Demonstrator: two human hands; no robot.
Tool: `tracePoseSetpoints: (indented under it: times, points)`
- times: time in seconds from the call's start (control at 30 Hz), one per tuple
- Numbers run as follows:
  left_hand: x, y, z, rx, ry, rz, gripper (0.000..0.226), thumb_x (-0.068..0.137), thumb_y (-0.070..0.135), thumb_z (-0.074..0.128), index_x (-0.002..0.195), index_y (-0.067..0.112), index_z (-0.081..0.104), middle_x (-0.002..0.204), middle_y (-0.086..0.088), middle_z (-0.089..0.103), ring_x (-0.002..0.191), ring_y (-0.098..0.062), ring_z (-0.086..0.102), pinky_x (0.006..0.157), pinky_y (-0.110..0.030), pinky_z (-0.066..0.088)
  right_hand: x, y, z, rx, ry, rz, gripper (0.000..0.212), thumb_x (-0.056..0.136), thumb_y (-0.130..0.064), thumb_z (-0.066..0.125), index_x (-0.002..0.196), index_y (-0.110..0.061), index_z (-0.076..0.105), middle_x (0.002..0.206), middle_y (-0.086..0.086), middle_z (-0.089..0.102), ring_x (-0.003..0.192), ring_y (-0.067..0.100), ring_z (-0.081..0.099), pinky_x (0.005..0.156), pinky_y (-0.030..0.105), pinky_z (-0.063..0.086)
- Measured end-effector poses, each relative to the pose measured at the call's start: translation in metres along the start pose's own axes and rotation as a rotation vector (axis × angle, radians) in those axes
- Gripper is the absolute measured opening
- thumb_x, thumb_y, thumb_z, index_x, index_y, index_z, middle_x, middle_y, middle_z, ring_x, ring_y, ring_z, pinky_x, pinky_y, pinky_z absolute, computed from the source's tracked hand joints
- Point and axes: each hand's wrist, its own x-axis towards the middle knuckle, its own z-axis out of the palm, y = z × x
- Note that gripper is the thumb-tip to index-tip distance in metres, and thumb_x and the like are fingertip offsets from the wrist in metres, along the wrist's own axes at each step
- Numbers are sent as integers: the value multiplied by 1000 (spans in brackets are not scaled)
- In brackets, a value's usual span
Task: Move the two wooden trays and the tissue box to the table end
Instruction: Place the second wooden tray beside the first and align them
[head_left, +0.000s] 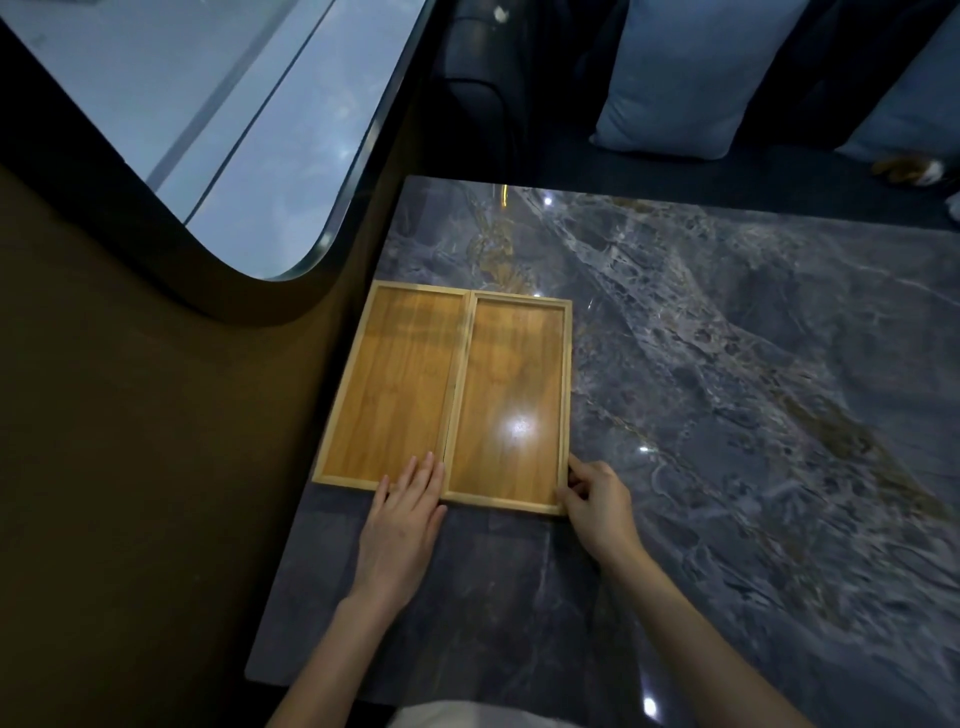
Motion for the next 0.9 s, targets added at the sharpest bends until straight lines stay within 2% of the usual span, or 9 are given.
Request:
tracePoseSetpoints:
  times: [0.17,0.3,0.63,0.9]
  points:
    - [1,3,-4,65,34,4,48,84,10,61,129,7,47,135,-11,52,126,-30,47,104,-50,32,1,-1,-2,-14,4,-17,26,82,-7,60,107,-10,65,87,7,52,76,17,52,71,24,37]
    - [2,5,-6,103,52,13,53,73,2,71,123,6,54,126,-12,60,117,-30,56,95,-53,43,0,-3,-4,-18,-5,-20,26,81,-5,60,105,-9,66,92,12,57,78,19,55,73,25,40]
    - [10,-4,-23,294,-51,135,68,50,1,85,114,9,63,119,-11,66,107,-25,64,76,-34,59,-1,-4,-6,-15,-19,-43,24,82,-5,59,105,-9,66,88,7,53,77,17,52,72,23,38]
    - [16,-6,-23,355,-69,186,62,52,6,87,110,11,66,116,-6,68,104,-19,65,72,-28,59,0,-2,-5,-6,-32,-42,22,84,-7,57,105,-8,64,92,5,51,84,20,55,75,22,38]
